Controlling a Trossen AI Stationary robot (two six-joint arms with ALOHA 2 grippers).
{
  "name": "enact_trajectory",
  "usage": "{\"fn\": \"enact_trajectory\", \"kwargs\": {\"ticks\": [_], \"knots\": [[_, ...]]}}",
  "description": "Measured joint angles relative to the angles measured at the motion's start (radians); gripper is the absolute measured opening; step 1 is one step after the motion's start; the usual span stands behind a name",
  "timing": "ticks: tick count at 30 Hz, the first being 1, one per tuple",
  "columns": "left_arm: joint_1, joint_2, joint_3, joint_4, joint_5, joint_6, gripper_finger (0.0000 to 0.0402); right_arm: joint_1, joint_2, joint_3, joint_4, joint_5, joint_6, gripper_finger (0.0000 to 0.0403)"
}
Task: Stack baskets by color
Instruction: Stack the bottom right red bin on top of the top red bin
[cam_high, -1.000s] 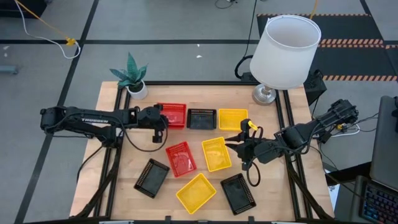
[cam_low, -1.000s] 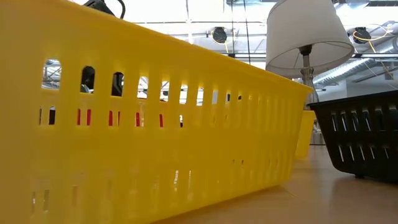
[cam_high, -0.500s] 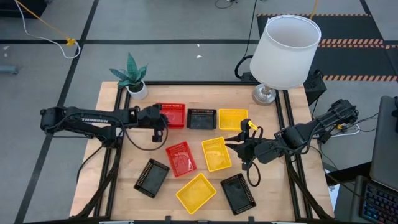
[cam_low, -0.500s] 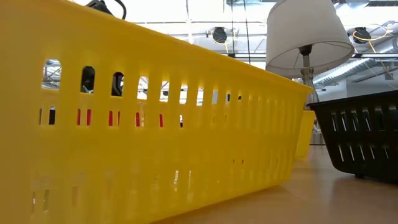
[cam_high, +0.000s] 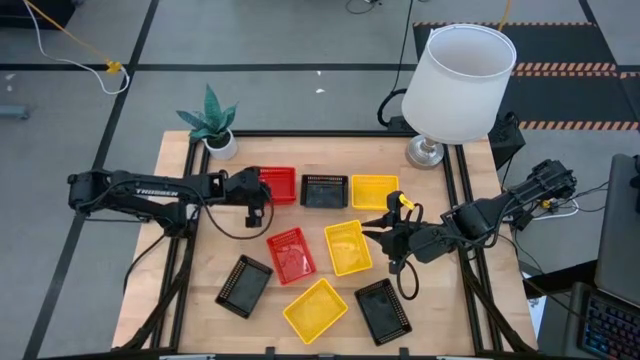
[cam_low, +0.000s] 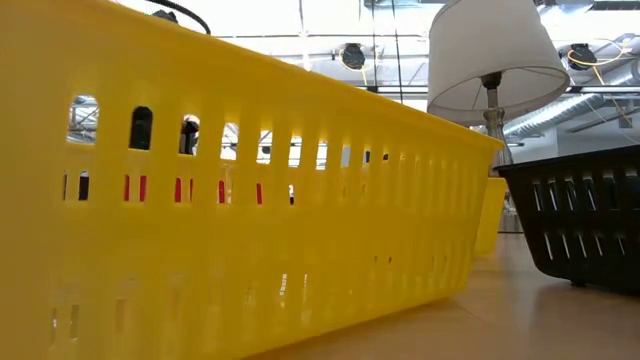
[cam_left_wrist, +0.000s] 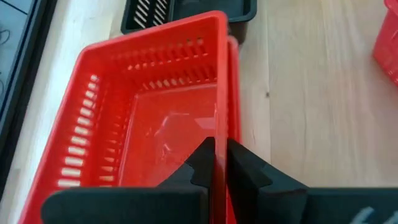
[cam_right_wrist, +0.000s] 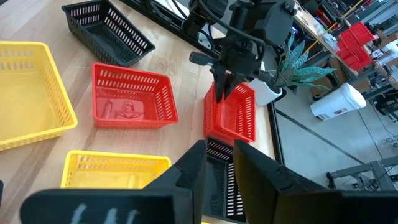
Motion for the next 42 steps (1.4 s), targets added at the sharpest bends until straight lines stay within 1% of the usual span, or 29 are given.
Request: {"fn": "enact_trajectory", "kwargs": {"ticks": [4, 7, 16, 21, 27, 31, 42], "knots": [[0.003, 0.045, 0.0, 0.014, -0.001, -0.001, 0.0036, 0.0, 0.0, 0.0, 0.0, 0.0, 0.0, 0.0073], [0.004, 0.063, 0.0, 0.021, -0.003, -0.001, 0.0044, 0.0, 0.0, 0.0, 0.0, 0.0, 0.0, 0.0073], [0.004, 0.056, 0.001, 0.042, -0.003, -0.011, 0.0102, 0.0, 0.0, 0.0, -0.001, 0.0, 0.0, 0.0073], [0.004, 0.056, 0.001, 0.042, -0.012, -0.008, 0.0122, 0.0, 0.0, 0.0, -0.001, 0.0, 0.0, 0.0073], [0.001, 0.056, 0.001, 0.043, -0.054, -0.01, 0.0125, 0.0, 0.0, 0.0, -0.001, 0.0, 0.0, 0.0073], [0.001, 0.055, 0.001, 0.042, -0.059, -0.011, 0.0125, 0.0, 0.0, 0.0, -0.001, 0.0, 0.0, 0.0073], [-0.026, -0.014, 0.001, 0.008, -0.087, -0.035, 0.0125, 0.0, 0.0, 0.0, -0.005, 0.0, 0.0, 0.0073]]}}
